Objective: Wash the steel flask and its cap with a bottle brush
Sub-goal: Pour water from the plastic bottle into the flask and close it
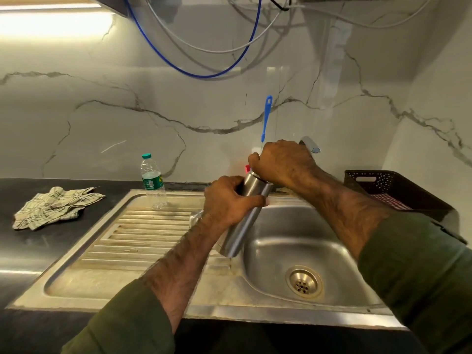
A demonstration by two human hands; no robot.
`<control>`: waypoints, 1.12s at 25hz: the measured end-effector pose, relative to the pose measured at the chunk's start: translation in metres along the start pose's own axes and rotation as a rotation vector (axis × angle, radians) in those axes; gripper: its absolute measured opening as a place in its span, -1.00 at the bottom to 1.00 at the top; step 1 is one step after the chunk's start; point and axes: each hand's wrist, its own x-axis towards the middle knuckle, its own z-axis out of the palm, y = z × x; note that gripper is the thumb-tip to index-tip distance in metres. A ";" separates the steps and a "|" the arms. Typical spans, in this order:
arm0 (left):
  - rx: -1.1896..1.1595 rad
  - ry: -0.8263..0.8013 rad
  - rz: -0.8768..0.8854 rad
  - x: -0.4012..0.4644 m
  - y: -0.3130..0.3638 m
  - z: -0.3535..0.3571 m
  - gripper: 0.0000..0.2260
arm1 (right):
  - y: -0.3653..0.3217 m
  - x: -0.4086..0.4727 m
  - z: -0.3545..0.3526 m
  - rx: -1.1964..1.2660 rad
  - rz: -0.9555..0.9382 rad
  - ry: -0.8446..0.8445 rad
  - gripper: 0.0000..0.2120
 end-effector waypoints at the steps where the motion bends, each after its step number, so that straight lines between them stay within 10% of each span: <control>1: 0.090 0.039 0.063 0.001 -0.001 -0.001 -0.51 | 0.002 0.001 0.000 0.061 0.021 -0.012 -0.48; 8: -0.466 -0.368 0.011 0.007 -0.013 -0.041 -0.73 | 0.026 -0.011 -0.013 0.406 -0.610 0.137 -0.48; 15: -0.075 -0.092 -0.044 0.007 -0.017 -0.033 -0.57 | -0.013 -0.005 0.006 0.206 -0.141 0.102 -0.50; 22: 0.513 0.089 0.268 -0.009 -0.032 -0.046 -0.57 | -0.039 0.024 -0.004 0.599 0.247 -0.542 -0.78; 28: 0.246 0.216 0.042 0.005 -0.057 -0.102 -0.53 | -0.038 0.027 0.039 1.038 0.376 -0.576 -0.85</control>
